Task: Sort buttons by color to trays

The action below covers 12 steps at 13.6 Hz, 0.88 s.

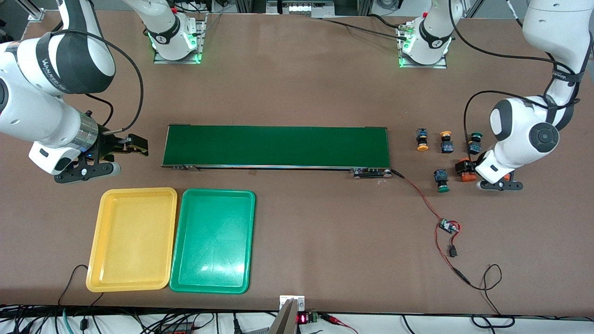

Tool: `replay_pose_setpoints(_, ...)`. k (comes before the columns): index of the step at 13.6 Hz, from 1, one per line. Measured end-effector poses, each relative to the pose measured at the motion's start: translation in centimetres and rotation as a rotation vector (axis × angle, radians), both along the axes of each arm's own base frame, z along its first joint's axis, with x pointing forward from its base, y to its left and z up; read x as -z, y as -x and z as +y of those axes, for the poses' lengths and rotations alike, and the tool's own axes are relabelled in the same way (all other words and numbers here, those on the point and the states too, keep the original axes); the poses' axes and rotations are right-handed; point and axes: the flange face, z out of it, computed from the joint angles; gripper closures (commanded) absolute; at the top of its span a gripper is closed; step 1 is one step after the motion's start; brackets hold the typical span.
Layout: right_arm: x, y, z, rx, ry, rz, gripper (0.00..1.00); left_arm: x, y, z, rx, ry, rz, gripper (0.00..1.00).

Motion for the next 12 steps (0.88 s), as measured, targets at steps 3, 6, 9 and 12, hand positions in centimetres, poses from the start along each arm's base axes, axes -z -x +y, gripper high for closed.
replay_pose_setpoints(3, 0.0, 0.0, 0.0, 0.000, 0.000, 0.000, 0.00, 2.4, 0.5, 1.0, -0.018, 0.003, 0.002, 0.53)
replay_pose_setpoints(6, 0.0, 0.0, 0.0, 0.000, 0.000, 0.001, 0.00, 3.0, 0.7, 0.7, -0.032, 0.006, 0.019, 0.71)
replay_pose_setpoints(9, 0.0, 0.0, 0.0, 0.000, 0.000, 0.001, 0.00, 2.1, 0.0, 0.6, -0.029, 0.005, 0.003, 0.74)
replay_pose_setpoints(12, 0.0, 0.0, -0.1, 0.002, 0.000, 0.001, 0.00, -2.2, -2.3, 0.0, -0.016, 0.006, 0.038, 0.75)
